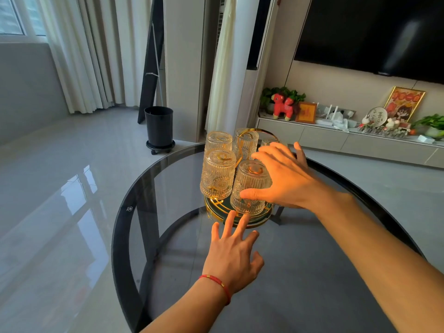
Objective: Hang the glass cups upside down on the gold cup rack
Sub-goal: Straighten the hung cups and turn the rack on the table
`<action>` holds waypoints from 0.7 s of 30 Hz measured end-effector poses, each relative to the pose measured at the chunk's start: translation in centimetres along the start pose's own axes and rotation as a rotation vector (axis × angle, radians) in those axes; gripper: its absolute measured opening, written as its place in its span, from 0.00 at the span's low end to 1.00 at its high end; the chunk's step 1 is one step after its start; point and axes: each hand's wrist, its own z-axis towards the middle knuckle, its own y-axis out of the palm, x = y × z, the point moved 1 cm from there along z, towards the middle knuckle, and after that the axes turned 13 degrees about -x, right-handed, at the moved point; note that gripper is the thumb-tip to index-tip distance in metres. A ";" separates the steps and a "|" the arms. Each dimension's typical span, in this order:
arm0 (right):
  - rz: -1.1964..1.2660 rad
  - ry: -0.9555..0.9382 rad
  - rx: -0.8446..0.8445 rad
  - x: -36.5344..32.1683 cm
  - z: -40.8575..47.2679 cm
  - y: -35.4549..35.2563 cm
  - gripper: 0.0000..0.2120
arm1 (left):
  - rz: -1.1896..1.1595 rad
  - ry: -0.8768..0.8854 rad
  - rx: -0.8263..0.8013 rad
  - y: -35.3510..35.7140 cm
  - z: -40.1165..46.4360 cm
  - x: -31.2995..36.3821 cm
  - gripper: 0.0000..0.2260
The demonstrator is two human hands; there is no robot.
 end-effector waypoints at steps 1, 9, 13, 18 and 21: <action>0.008 -0.015 -0.005 0.0 -0.1 0.3 0.54 | 0.004 -0.001 0.000 0.0 0.0 0.0 0.26; 0.183 -0.034 0.059 -0.2 -1.1 0.3 0.38 | 0.027 -0.006 -0.013 -0.2 -0.2 0.1 0.25; 0.163 -0.044 0.066 -0.2 -1.3 0.4 0.38 | 0.034 -0.011 -0.024 -0.2 -0.2 0.2 0.26; 0.102 -0.043 0.077 -0.4 -1.4 0.7 0.40 | 0.025 -0.010 -0.023 -0.1 -0.1 0.1 0.27; 0.070 -0.036 0.085 -0.6 -1.7 1.0 0.41 | 0.026 -0.010 -0.030 0.1 0.0 0.1 0.27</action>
